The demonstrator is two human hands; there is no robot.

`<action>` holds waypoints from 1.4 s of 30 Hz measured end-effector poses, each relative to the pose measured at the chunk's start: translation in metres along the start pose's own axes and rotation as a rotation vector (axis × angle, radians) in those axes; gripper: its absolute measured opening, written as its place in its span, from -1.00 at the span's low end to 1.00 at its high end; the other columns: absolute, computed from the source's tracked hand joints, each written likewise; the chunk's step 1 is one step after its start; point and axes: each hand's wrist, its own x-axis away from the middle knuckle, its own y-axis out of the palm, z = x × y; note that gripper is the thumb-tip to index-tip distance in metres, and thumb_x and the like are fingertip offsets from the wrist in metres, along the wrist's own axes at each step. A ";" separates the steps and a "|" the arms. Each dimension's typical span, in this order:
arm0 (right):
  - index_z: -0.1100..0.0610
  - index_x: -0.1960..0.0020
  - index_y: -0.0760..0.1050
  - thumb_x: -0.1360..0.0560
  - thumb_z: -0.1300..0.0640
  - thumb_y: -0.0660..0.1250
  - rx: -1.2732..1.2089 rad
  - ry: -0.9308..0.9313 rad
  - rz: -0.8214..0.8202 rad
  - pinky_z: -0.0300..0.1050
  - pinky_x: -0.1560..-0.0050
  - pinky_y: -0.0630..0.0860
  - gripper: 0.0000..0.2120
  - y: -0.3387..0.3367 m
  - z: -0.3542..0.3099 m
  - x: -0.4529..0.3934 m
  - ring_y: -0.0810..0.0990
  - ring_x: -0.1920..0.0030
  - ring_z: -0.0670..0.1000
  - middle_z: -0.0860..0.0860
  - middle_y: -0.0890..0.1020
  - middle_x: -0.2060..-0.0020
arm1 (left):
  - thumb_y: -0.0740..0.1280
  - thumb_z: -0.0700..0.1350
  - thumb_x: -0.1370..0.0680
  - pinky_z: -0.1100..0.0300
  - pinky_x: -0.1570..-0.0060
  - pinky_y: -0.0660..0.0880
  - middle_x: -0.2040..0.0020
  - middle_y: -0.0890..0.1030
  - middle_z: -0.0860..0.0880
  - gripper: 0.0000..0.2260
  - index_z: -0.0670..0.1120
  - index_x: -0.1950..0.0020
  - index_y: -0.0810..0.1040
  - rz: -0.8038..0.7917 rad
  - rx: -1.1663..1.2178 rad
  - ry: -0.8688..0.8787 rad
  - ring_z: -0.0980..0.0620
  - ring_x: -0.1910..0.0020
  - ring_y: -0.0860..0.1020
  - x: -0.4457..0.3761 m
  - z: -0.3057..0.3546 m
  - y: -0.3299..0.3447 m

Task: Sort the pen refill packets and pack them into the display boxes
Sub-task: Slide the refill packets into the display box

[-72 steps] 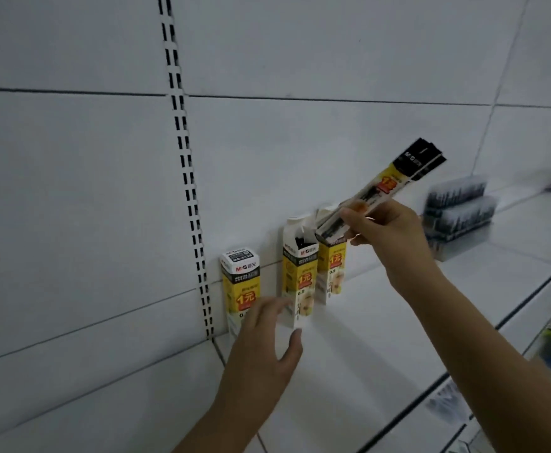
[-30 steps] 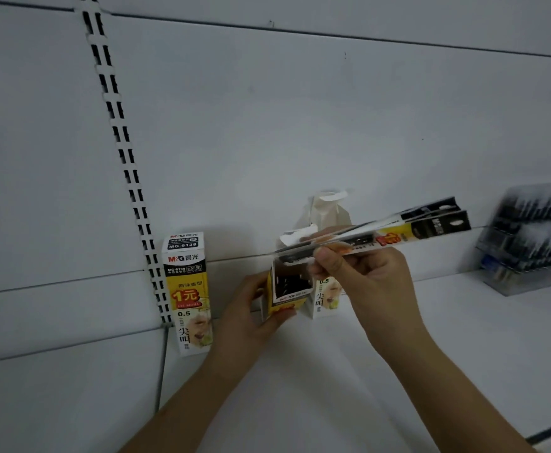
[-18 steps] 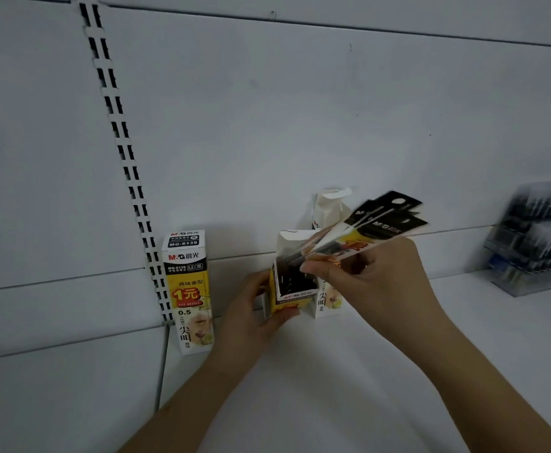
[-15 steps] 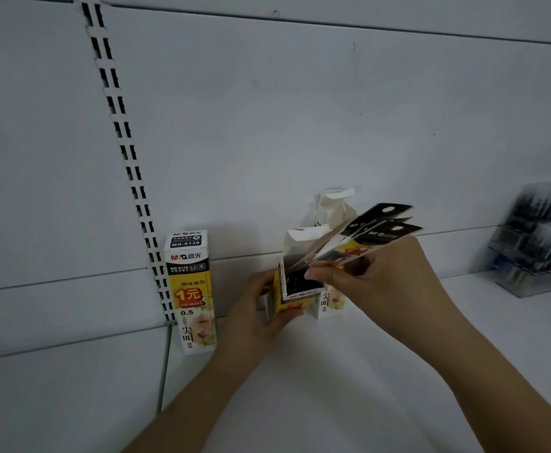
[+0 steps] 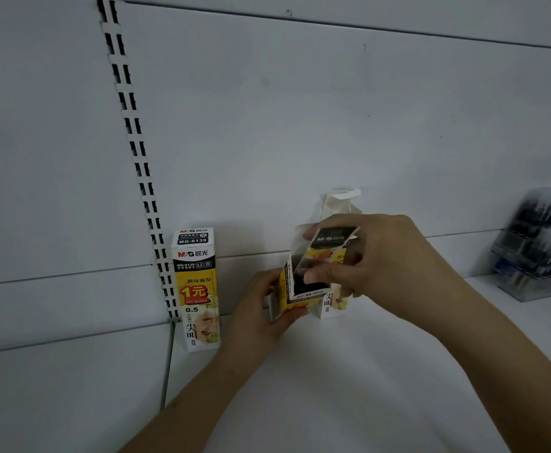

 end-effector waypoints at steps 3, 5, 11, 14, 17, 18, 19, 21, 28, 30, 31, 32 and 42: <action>-0.22 0.09 0.59 -0.28 -0.09 0.53 -0.097 -0.066 0.070 -0.44 0.24 0.48 -0.77 -0.002 0.001 0.003 0.63 0.22 -0.23 -0.37 0.63 0.24 | 0.53 -0.08 -0.44 0.47 -0.09 0.40 -0.18 0.57 0.15 -0.55 0.19 -0.23 0.45 0.007 -0.001 0.000 0.30 -0.19 0.51 0.000 0.002 0.000; -0.13 0.11 0.62 -0.34 0.02 0.53 -0.160 -0.092 0.113 -0.44 0.27 0.48 -0.84 -0.002 0.002 0.004 0.65 0.26 -0.20 -0.31 0.65 0.26 | 0.53 -0.07 -0.44 0.42 -0.13 0.43 -0.19 0.57 0.16 -0.55 0.18 -0.25 0.46 0.003 0.002 0.010 0.27 -0.21 0.50 0.000 0.002 -0.001; -0.18 0.07 0.64 -0.46 0.01 0.44 0.165 -0.062 0.024 -0.40 0.28 0.45 -0.91 0.002 0.004 0.006 0.57 0.28 -0.34 -0.50 0.50 0.43 | 0.53 -0.04 -0.44 0.25 -0.19 0.46 -0.19 0.57 0.16 -0.54 0.18 -0.27 0.46 0.001 -0.003 0.007 0.21 -0.23 0.51 -0.001 -0.001 0.000; -0.22 -0.04 0.61 -0.53 -0.10 0.31 0.411 -0.058 0.048 -0.19 0.18 0.51 -0.86 0.007 0.002 0.007 0.60 0.14 -0.14 -0.26 0.65 0.21 | 0.53 -0.07 -0.45 0.38 -0.14 0.44 -0.18 0.57 0.15 -0.55 0.23 -0.24 0.44 0.004 -0.008 0.013 0.26 -0.21 0.51 -0.001 0.001 0.001; -0.19 -0.13 0.57 -0.60 -0.12 0.15 0.568 -0.131 0.064 -0.14 0.16 0.48 -0.76 0.014 -0.004 0.008 0.61 0.06 -0.05 -0.13 0.68 0.06 | 0.53 -0.12 -0.44 0.51 -0.07 0.37 -0.17 0.56 0.15 -0.55 0.23 -0.21 0.44 0.017 -0.021 0.018 0.35 -0.18 0.48 0.000 0.004 0.001; -0.17 -0.15 0.55 -0.62 -0.10 0.11 0.606 -0.159 0.042 -0.14 0.17 0.45 -0.73 0.016 -0.006 0.008 0.60 0.05 -0.05 -0.12 0.66 0.05 | 0.53 -0.12 -0.44 0.53 -0.06 0.36 -0.17 0.56 0.17 -0.55 0.23 -0.20 0.44 0.022 -0.021 0.016 0.37 -0.17 0.47 0.000 0.004 0.001; -0.15 -0.18 0.53 -0.63 -0.07 0.06 0.646 -0.184 0.014 -0.14 0.18 0.43 -0.71 0.018 -0.007 0.007 0.60 0.03 -0.05 -0.11 0.65 0.02 | 0.53 -0.13 -0.44 0.54 -0.05 0.36 -0.16 0.55 0.18 -0.54 0.24 -0.19 0.44 0.025 -0.022 0.013 0.38 -0.16 0.47 0.000 0.003 0.001; -0.14 -0.20 0.50 -0.64 -0.04 0.01 0.702 -0.215 -0.051 -0.13 0.16 0.46 -0.69 0.018 -0.010 0.006 0.59 -0.01 -0.05 -0.12 0.62 -0.04 | 0.54 -0.13 -0.43 0.53 -0.03 0.37 -0.16 0.54 0.21 -0.52 0.27 -0.17 0.42 0.034 -0.029 0.014 0.39 -0.14 0.48 -0.001 0.002 0.002; -0.21 -0.19 0.51 -0.63 -0.06 0.07 0.702 -0.189 -0.059 -0.16 0.14 0.48 -0.73 -0.002 -0.010 -0.001 0.57 -0.06 -0.09 -0.21 0.59 -0.12 | 0.52 -0.06 -0.45 0.49 -0.05 0.40 -0.17 0.56 0.17 -0.54 0.28 -0.21 0.43 0.012 -0.050 0.016 0.29 -0.16 0.50 0.000 0.001 0.000; -0.20 -0.20 0.52 -0.63 -0.06 0.07 0.729 -0.203 -0.087 -0.14 0.11 0.52 -0.72 0.003 -0.009 -0.002 0.57 -0.06 -0.09 -0.18 0.58 -0.13 | 0.52 -0.08 -0.45 0.52 -0.04 0.37 -0.16 0.56 0.15 -0.54 0.26 -0.21 0.43 0.014 -0.052 0.023 0.32 -0.15 0.49 0.000 0.002 0.001; -0.18 -0.20 0.52 -0.64 -0.05 0.06 0.743 -0.206 -0.104 -0.13 0.09 0.53 -0.71 0.007 -0.008 -0.003 0.58 -0.06 -0.08 -0.17 0.57 -0.13 | 0.52 -0.08 -0.45 0.54 -0.03 0.36 -0.16 0.56 0.14 -0.54 0.26 -0.21 0.42 0.016 -0.058 0.029 0.33 -0.15 0.48 0.000 0.003 0.001; -0.16 -0.20 0.52 -0.64 -0.04 0.05 0.757 -0.203 -0.118 -0.12 0.10 0.53 -0.70 0.012 -0.008 -0.003 0.58 -0.06 -0.07 -0.16 0.58 -0.13 | 0.52 -0.09 -0.45 0.54 -0.03 0.35 -0.16 0.56 0.14 -0.54 0.27 -0.20 0.42 0.018 -0.067 0.039 0.34 -0.14 0.48 0.001 0.004 0.001; -0.18 -0.13 0.55 -0.58 -0.02 0.16 0.704 -0.108 -0.095 -0.16 0.14 0.50 -0.77 0.006 -0.010 -0.005 0.57 -0.03 -0.09 -0.18 0.57 -0.10 | 0.52 -0.05 -0.44 0.54 -0.05 0.34 -0.16 0.55 0.17 -0.54 0.27 -0.23 0.43 0.006 -0.090 0.052 0.32 -0.14 0.47 0.002 0.004 0.001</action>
